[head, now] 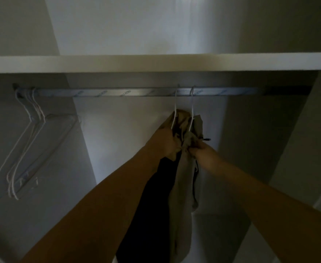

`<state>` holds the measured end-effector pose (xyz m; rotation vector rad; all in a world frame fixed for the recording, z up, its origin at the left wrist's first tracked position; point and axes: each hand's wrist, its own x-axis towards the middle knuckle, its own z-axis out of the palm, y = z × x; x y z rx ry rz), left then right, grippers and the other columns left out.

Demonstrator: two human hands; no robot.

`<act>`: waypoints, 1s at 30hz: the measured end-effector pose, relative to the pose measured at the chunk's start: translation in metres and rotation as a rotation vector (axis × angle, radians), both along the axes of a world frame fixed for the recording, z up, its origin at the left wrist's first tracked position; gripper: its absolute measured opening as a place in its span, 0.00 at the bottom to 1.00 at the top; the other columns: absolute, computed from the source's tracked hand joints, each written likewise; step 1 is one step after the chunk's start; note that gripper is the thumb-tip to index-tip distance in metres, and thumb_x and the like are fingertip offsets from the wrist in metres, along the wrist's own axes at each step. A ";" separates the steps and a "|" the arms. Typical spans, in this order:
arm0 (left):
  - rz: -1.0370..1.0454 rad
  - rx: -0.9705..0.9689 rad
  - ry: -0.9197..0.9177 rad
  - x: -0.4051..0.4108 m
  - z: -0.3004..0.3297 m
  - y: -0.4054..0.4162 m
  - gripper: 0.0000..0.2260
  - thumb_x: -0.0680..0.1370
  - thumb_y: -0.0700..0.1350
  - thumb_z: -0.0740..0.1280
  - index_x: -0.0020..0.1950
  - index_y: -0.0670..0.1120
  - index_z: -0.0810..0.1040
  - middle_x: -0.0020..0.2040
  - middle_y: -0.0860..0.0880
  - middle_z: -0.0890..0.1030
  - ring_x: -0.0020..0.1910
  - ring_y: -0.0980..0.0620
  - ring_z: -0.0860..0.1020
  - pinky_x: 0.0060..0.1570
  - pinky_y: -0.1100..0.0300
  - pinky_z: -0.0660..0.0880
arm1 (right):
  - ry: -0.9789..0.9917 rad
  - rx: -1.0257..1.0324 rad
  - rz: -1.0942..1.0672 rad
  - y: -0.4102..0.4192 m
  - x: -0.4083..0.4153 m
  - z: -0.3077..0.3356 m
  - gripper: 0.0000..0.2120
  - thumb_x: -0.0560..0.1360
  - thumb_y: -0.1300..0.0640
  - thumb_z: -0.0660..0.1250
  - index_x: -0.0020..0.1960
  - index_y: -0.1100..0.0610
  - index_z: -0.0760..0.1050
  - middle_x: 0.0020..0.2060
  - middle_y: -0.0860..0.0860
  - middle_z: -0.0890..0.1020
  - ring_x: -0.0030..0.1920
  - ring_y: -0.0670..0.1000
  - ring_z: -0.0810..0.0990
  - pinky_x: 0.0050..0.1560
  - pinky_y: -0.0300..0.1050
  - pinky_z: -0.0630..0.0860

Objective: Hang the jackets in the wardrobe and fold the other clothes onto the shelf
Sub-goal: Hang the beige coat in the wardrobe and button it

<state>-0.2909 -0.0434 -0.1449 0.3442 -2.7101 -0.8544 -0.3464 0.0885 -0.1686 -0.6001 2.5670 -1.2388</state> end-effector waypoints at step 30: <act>-0.545 -0.531 0.050 0.173 0.059 0.183 0.22 0.82 0.53 0.55 0.72 0.44 0.66 0.69 0.45 0.71 0.67 0.45 0.70 0.68 0.52 0.64 | -0.022 0.355 -0.431 0.263 0.305 0.086 0.27 0.79 0.55 0.61 0.76 0.55 0.59 0.74 0.52 0.63 0.72 0.53 0.65 0.70 0.44 0.63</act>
